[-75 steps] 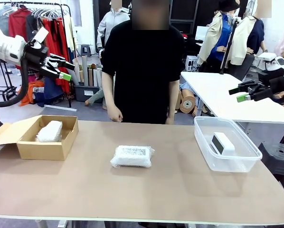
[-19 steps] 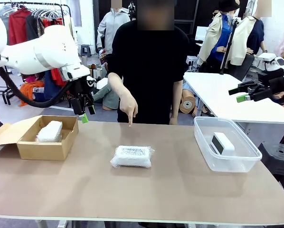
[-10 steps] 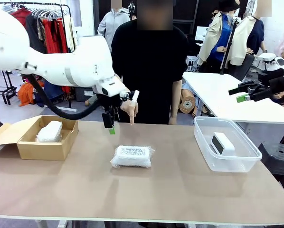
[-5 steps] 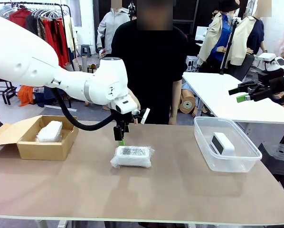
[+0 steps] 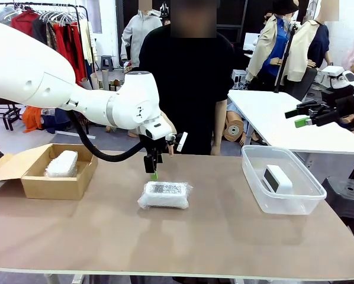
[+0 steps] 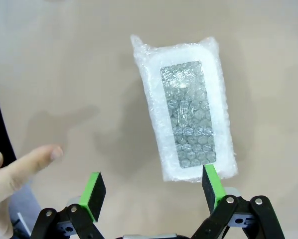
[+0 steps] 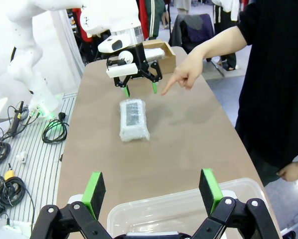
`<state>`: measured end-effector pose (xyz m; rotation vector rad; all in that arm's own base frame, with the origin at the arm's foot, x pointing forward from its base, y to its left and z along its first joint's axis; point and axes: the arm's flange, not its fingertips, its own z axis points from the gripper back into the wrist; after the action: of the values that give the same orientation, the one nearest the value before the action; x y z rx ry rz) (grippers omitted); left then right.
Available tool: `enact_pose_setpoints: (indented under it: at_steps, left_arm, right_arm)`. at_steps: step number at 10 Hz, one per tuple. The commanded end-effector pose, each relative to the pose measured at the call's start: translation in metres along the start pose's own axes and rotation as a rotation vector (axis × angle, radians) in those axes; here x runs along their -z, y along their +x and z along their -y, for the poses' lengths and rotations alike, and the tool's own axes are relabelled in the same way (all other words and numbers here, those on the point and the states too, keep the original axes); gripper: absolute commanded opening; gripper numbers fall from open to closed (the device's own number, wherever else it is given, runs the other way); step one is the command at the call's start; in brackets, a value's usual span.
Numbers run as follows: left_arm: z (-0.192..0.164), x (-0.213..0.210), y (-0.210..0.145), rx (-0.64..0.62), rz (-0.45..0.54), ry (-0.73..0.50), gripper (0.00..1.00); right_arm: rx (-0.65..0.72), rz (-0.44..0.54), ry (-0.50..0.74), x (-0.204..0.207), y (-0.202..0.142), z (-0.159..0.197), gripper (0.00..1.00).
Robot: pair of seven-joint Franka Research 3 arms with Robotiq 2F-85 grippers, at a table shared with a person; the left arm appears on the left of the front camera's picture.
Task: Separate and place wrapped and unwrapped clocks.
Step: Pick up the Digital clock indicated by the person.
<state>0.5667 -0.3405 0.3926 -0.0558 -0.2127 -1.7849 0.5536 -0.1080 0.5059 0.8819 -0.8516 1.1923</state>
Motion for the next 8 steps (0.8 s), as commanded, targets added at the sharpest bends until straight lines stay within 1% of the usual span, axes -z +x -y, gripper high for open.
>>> enact_pose_setpoints:
  at_steps: [1,2,3,6,7,8]
  left_arm:
    - [0.003,0.002,-0.001,0.007,-0.018,0.004,1.00]
    - [0.000,0.000,0.000,0.000,0.000,0.000,1.00]
    - [0.005,0.008,0.010,0.009,-0.044,-0.029,1.00]
    - [0.024,0.019,0.028,-0.015,-0.063,0.009,1.00]
    - [0.027,0.021,0.030,-0.016,-0.049,0.011,1.00]
    - [0.029,0.028,0.033,-0.017,-0.067,0.026,1.00]
  right_arm:
    - [0.002,-0.004,0.001,0.000,0.002,-0.001,1.00]
    - [0.002,-0.004,0.001,0.000,0.002,-0.001,1.00]
    - [0.002,-0.004,0.001,0.000,0.002,-0.001,1.00]
    - [0.002,-0.004,0.001,0.000,0.002,-0.001,1.00]
    - [0.002,-0.004,0.001,0.000,0.002,-0.001,1.00]
    - [0.002,-0.004,0.001,0.000,0.002,-0.001,1.00]
